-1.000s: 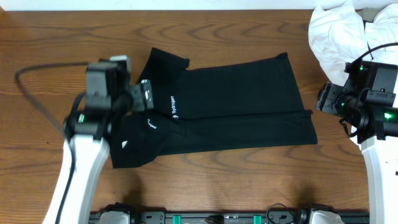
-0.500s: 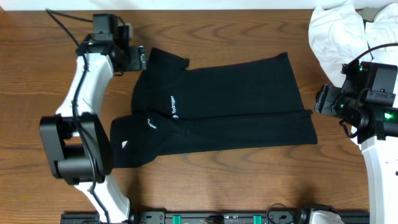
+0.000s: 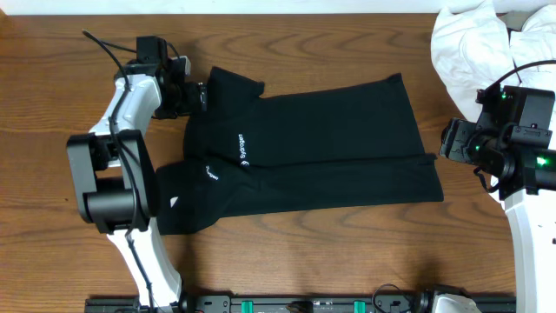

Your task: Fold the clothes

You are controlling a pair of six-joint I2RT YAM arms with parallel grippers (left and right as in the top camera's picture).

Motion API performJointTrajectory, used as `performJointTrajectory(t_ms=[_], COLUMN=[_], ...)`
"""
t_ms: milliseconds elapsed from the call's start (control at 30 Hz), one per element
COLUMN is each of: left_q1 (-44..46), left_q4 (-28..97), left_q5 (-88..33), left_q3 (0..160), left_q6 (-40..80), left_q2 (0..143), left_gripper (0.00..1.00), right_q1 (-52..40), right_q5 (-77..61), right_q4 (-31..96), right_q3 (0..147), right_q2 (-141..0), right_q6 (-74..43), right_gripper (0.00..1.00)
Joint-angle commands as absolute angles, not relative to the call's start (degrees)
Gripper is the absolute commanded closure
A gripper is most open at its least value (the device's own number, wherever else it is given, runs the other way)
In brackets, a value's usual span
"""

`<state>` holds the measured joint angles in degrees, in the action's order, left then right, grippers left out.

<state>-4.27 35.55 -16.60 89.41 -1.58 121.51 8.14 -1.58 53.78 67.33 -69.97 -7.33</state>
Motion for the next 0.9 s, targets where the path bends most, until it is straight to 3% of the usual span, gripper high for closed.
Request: performJointTrajectory(t_ms=[0, 167, 233, 367, 667, 767, 867], left_q1=[-3.7, -3.1, -2.9, -2.2, -1.8, -1.8, -1.8], left_q4=[35.7, 35.4, 35.4, 35.9, 37.1, 37.9, 38.5], left_q5=[-17.6, -17.6, -17.6, -17.6, -17.5, -17.6, -17.6], left_q3=[90.8, 90.8, 90.8, 90.8, 90.9, 90.9, 90.9], left_q6=[-2.9, -3.0, -3.0, -3.0, -2.7, -1.7, -1.7], left_q2=[124.4, 125.5, 125.5, 125.5, 125.0, 123.5, 121.2], left_gripper=[0.18, 0.18, 0.27, 0.54, 0.86, 0.92, 0.92], right_q1=[8.2, 8.2, 8.2, 8.2, 8.2, 8.2, 8.2], right_q5=[-1.9, -1.9, -1.9, -1.7, -1.6, -2.3, -2.7], right_q4=[53.9, 54.6, 54.7, 54.7, 53.6, 52.4, 49.2], right_q3=[67.4, 67.4, 67.4, 67.4, 67.4, 67.4, 67.4], right_q2=[-70.2, -70.2, -70.2, -70.2, -70.3, -71.0, -72.9], right_q6=[-6.7, -6.7, -6.7, -6.7, -6.7, -5.9, -5.5], right_gripper=[0.34, 0.36, 0.38, 0.40, 0.44, 0.48, 0.49])
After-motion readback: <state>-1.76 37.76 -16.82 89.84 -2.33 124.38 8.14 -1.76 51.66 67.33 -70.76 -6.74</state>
